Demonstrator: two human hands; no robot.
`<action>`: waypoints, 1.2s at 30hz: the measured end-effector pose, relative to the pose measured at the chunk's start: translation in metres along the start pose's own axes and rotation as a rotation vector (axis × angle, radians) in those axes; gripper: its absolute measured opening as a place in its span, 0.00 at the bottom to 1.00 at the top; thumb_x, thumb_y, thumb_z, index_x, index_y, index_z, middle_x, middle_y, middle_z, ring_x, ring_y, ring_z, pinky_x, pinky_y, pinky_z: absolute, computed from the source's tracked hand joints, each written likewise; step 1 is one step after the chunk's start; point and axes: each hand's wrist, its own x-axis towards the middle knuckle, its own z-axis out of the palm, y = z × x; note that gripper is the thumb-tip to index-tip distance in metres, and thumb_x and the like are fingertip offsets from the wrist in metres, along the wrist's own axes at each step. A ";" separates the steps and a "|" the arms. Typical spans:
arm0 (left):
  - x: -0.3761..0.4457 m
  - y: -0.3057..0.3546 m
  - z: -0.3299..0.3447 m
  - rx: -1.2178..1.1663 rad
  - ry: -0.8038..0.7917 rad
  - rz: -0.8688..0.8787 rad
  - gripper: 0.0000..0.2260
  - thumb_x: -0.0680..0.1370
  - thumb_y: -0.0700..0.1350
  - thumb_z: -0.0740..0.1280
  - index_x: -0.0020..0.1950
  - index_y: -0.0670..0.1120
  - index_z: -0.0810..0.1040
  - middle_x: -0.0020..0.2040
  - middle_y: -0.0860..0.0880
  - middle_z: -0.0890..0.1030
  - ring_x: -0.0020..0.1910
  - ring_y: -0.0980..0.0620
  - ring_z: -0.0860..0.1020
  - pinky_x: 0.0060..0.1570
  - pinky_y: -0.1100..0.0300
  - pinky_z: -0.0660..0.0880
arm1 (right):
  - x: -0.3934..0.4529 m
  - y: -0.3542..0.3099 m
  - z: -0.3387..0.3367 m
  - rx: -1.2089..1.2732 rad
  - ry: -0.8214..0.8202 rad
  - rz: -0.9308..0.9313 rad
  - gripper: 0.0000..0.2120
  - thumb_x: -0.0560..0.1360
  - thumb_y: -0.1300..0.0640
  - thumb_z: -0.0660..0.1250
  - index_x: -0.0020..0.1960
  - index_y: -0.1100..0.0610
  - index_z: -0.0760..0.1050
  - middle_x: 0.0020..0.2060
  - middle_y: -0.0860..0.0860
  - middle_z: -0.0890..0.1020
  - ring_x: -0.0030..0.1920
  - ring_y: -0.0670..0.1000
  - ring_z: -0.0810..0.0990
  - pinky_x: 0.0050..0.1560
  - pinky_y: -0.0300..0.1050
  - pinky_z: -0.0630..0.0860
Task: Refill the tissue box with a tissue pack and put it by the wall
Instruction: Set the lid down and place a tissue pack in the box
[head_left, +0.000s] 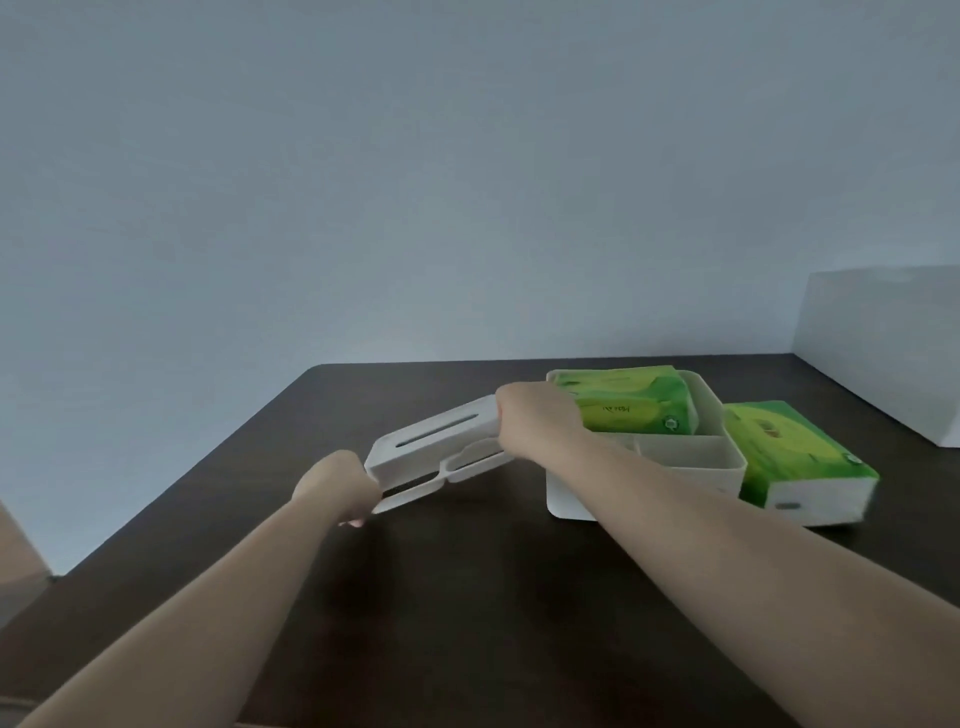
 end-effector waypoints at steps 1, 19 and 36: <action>0.001 0.000 0.002 0.014 0.001 -0.002 0.08 0.69 0.35 0.62 0.29 0.41 0.73 0.28 0.44 0.78 0.24 0.48 0.73 0.32 0.61 0.71 | 0.000 0.000 0.002 -0.026 0.001 -0.005 0.07 0.71 0.65 0.62 0.46 0.55 0.75 0.40 0.52 0.77 0.47 0.56 0.77 0.37 0.45 0.69; -0.015 0.076 -0.007 -0.082 0.249 0.270 0.08 0.77 0.46 0.61 0.50 0.45 0.77 0.48 0.49 0.80 0.47 0.47 0.77 0.44 0.56 0.74 | -0.053 0.121 -0.043 0.394 0.428 0.123 0.10 0.78 0.57 0.60 0.51 0.58 0.79 0.48 0.52 0.83 0.49 0.54 0.80 0.50 0.51 0.78; -0.042 0.205 0.009 -0.295 0.095 0.429 0.24 0.75 0.66 0.56 0.32 0.47 0.69 0.31 0.51 0.74 0.30 0.51 0.72 0.35 0.59 0.68 | -0.080 0.200 -0.040 0.254 -0.279 0.607 0.34 0.73 0.38 0.57 0.76 0.49 0.57 0.74 0.58 0.64 0.71 0.62 0.65 0.70 0.58 0.64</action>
